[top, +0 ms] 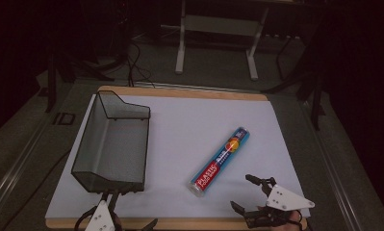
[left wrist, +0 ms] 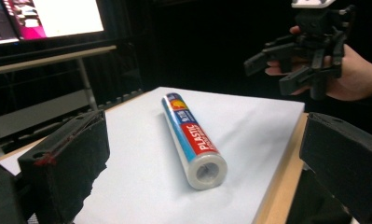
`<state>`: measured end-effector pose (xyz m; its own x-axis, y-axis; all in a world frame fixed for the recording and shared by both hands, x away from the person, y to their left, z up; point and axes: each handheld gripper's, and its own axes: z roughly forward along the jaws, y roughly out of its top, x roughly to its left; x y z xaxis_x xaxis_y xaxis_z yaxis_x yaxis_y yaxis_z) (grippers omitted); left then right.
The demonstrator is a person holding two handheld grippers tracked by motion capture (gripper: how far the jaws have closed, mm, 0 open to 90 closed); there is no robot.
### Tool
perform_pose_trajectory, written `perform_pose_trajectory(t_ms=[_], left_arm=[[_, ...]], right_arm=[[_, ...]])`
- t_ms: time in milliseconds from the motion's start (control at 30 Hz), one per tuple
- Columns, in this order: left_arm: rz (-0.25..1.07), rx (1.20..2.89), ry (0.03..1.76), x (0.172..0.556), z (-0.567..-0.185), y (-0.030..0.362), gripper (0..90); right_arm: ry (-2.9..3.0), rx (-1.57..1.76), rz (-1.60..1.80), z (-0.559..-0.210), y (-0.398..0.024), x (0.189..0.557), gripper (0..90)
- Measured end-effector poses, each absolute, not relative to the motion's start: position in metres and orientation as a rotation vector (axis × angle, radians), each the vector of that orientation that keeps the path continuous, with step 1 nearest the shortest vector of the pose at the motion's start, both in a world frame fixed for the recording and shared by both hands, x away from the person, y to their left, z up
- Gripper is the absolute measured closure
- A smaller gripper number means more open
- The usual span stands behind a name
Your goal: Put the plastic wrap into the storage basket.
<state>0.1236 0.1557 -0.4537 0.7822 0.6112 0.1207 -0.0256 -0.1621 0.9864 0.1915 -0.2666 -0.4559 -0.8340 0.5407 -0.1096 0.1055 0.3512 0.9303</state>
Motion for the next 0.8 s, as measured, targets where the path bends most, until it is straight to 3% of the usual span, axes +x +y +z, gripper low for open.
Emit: perform_pose_trajectory(t_ms=[67, 800], left_arm=[[0.593, 1.663, 0.45, 0.123, -0.453, 0.156, 2.3], [0.572, 1.647, 0.441, 0.122, -0.452, 0.156, 2.3]], right_arm=[[2.221, 0.531, 1.483, -0.456, -0.266, 0.192, 13.5], [2.21, 0.565, 1.513, -0.433, -0.263, 0.182, 10.8]])
